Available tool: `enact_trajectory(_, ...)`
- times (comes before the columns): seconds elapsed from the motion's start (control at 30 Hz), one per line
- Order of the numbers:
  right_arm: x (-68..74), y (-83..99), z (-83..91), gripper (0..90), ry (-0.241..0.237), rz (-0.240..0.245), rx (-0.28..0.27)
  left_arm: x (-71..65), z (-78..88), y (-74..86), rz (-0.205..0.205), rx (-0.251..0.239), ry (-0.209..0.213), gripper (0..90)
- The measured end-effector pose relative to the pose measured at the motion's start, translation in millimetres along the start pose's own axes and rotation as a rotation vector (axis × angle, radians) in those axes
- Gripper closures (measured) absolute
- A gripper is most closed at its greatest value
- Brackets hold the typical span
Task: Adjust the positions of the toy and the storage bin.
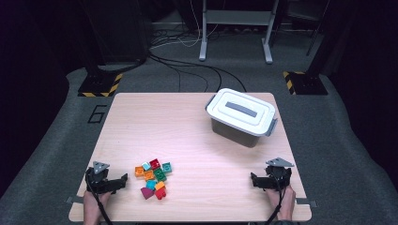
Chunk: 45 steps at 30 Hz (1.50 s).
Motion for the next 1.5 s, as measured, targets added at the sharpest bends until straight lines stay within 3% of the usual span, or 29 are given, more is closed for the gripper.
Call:
enact_trajectory(0.37,9.1,-4.8,2.0,0.0,-0.031,0.023,0.006,-0.1,0.0,-0.1,0.000,0.000,0.001,2.6)
enact_trajectory(0.8,14.2,-40.6,29.2,0.0,-0.041,0.053,-0.023,-0.2,0.3,-0.1,-0.006,0.004,0.008,2.8)
enact_trajectory(1.23,17.4,-63.2,34.6,0.0,-0.058,0.071,-0.024,-0.3,-0.1,-0.2,-0.004,-0.001,0.006,2.7)
enact_trajectory(1.5,17.5,-87.7,45.0,0.0,-0.055,0.095,-0.064,0.0,0.2,-0.2,-0.008,0.003,0.005,2.7)
Point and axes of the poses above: each handheld gripper's, and its own axes: z roughly backward along the jaws, y roughly out of its underside, x roughly to its left, the point moved 5 cm from there along -z, roughly forward along the jaws, and after that the axes turned 3 degrees about x, right-handed, at the moved point
